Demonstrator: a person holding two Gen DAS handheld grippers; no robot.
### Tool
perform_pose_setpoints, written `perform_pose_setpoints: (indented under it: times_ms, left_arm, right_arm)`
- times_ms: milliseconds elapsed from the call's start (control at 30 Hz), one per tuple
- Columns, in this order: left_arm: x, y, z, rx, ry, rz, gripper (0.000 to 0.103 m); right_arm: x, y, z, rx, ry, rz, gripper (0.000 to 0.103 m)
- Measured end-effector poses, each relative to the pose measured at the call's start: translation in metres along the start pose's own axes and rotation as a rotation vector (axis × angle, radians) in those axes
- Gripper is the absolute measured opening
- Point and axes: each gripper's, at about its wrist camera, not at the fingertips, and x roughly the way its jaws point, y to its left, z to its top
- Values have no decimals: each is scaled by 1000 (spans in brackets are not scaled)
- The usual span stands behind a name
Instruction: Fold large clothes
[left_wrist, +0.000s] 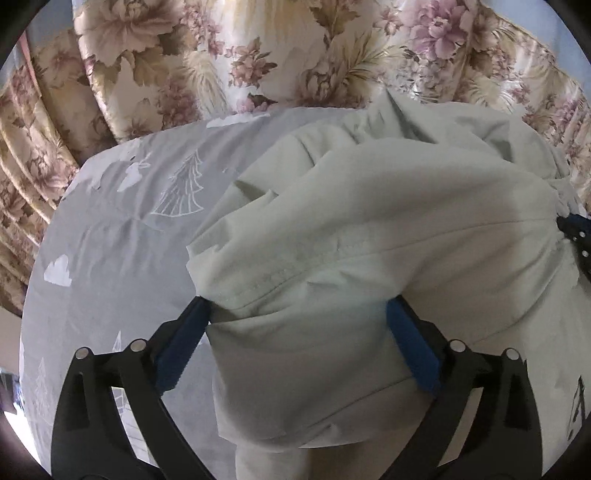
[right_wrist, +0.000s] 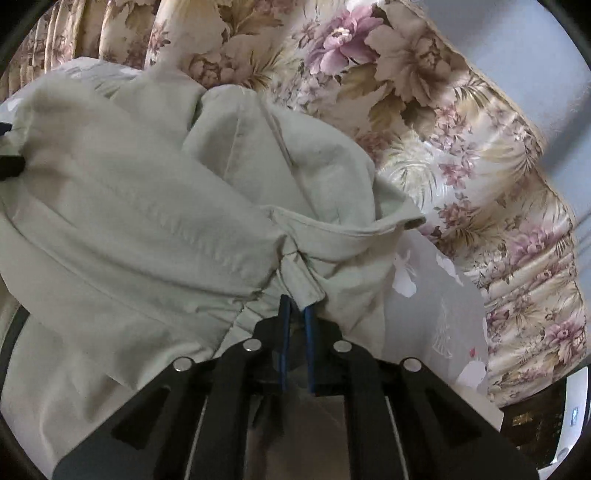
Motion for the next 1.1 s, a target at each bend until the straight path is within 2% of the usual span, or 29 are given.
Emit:
perform_pose_setpoints:
  times_ms: [33,67,133,233,300,400,500,600,700,800,833,867,900,967,1033,1100]
  left_arm:
    - [-3,1,0,-4,-4,-2,96]
    - [-7,1,-1,-5,-10,-5,96]
    - [-18,3,-2,-1,-29,-3,96]
    - [-35,7,-1,-2,-79,-8,96]
    - [-45,10,0,-11,-114,-10,98]
    - [-56,14,1,-27,-168,-6,100]
    - [-57,17,-1,-55,-170,-26,100]
    - [-55,17,-4,-71,-155,-51,100]
    - [-56,11,-6,-51,-151,-42,100]
    - [-57,7,-7,-35,-150,-36,100]
    - [-57,6,-7,-35,-151,-31,100]
    - [-57,5,-7,-35,-152,-29,100]
    - [-56,5,-7,-37,-152,-28,100]
    - [-57,5,-6,-45,-149,-24,100]
    - [-59,6,-6,-44,-154,-14,100]
    - [-64,8,-6,-30,-168,11,100]
  right_arm:
    - [-9,-11,-1,49,-13,44,18]
    - [-21,-24,-4,107,-34,80,36]
    - [-50,-62,-21,234,-98,104,45]
    - [-72,-127,-63,436,-112,103,46]
    - [-74,-175,-103,587,-92,41,49]
    - [-68,-227,-162,815,-43,-2,50]
    - [-62,-249,-216,1011,-26,9,52]
    - [-56,-256,-260,1239,-57,82,56]
    - [-42,-261,-281,1371,-29,72,56]
    - [-29,-259,-274,1374,-39,76,58]
    - [-25,-259,-269,1356,-55,69,53]
    - [-21,-258,-262,1334,-76,68,21]
    - [-18,-259,-253,1288,-85,60,10]
    - [-29,-262,-237,1185,-102,-83,7]
    - [-66,-274,-219,1089,-181,-282,5]
    - [-100,-285,-208,1022,-233,-415,5]
